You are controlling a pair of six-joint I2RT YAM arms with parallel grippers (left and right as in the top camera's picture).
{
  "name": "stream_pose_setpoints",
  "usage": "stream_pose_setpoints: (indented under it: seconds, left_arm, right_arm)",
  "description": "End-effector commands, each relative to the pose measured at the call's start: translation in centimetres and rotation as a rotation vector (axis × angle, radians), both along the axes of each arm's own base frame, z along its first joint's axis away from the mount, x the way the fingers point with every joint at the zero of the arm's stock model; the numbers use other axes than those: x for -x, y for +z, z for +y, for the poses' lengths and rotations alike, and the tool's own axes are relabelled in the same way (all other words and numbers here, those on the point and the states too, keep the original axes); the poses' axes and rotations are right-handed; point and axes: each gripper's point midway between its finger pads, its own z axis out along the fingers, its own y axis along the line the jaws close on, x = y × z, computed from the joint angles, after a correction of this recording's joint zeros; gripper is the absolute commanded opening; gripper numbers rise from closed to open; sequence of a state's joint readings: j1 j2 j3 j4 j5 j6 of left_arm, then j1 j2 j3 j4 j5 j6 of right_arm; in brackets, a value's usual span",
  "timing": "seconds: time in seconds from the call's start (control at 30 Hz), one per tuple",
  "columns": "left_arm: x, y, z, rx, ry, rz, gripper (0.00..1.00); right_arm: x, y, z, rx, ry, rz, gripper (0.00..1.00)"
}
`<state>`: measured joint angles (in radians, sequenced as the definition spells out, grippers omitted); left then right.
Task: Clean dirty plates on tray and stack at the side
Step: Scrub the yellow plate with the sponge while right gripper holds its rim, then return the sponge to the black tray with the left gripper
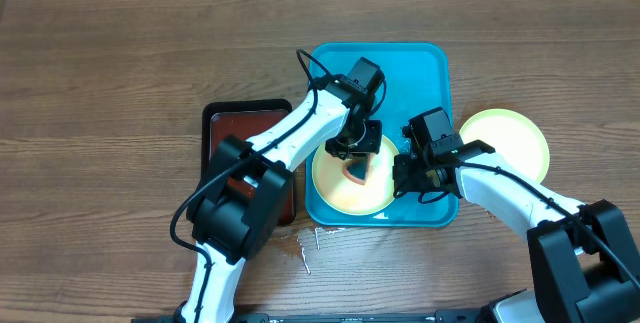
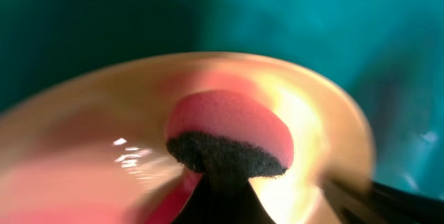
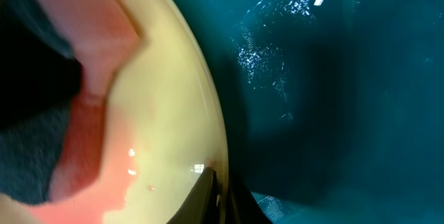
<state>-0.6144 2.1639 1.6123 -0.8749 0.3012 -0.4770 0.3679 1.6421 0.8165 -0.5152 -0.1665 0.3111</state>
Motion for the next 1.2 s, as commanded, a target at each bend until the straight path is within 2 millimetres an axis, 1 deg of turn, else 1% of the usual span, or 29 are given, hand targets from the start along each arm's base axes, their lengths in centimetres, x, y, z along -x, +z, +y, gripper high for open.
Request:
stream_pose_setpoints:
  seconds: [0.0,0.13,0.23,0.3,0.33,0.47,0.57,0.7,0.77,0.87,0.97,1.07,1.17]
  left_arm:
    - [2.0,-0.1,-1.9,0.071,-0.053,0.083,0.04]
    - [3.2,-0.4,-1.1,0.01,-0.063,0.112,0.04]
    - [3.7,-0.8,-0.2,-0.063,-0.063,0.109,0.04]
    - [4.0,-1.1,1.1,-0.151,-0.029,0.108,0.04]
    - [4.0,-1.3,2.0,-0.205,-0.007,0.103,0.04]
    - [3.4,-1.5,4.3,-0.304,0.034,0.082,0.04]
    - [2.8,-1.5,6.4,-0.395,0.048,0.052,0.04]
    - [1.5,-1.0,9.7,-0.571,0.045,-0.04,0.04]
    - [1.1,-0.8,10.6,-0.622,0.043,-0.069,0.04]
    - [0.8,-0.1,11.2,-0.642,0.049,-0.074,0.04]
    - [0.2,1.0,11.2,-0.623,0.082,-0.075,0.04]
    - [-0.4,3.0,10.3,-0.564,0.102,-0.072,0.04]
    - [-0.7,5.7,8.7,-0.452,0.103,-0.071,0.04]
  right_arm:
    - [0.6,-1.2,-1.0,0.06,0.009,0.021,0.06]
    - [0.6,-1.2,-1.0,0.06,0.009,0.021,0.06]
    - [0.6,-1.2,-1.0,0.06,0.009,0.022,0.06]
    - [0.6,-1.2,-1.0,0.06,0.009,0.023,0.05]
    - [0.6,-1.2,-1.0,0.061,0.009,0.023,0.05]
    - [0.6,-1.2,-1.0,0.06,0.009,0.023,0.05]
    - [0.6,-1.2,-1.0,0.06,0.009,0.023,0.05]
    - [0.6,-1.2,-0.9,0.057,0.009,0.023,0.05]
    - [0.6,-1.2,-0.9,0.056,0.006,0.023,0.05]
    - [0.6,-1.2,-0.9,0.054,-0.005,0.026,0.05]
    - [0.6,-1.2,-1.0,0.055,-0.005,0.026,0.05]
    - [0.6,-1.2,-1.0,0.055,-0.005,0.026,0.05]
    - [0.6,-1.2,-1.0,0.055,-0.005,0.027,0.05]
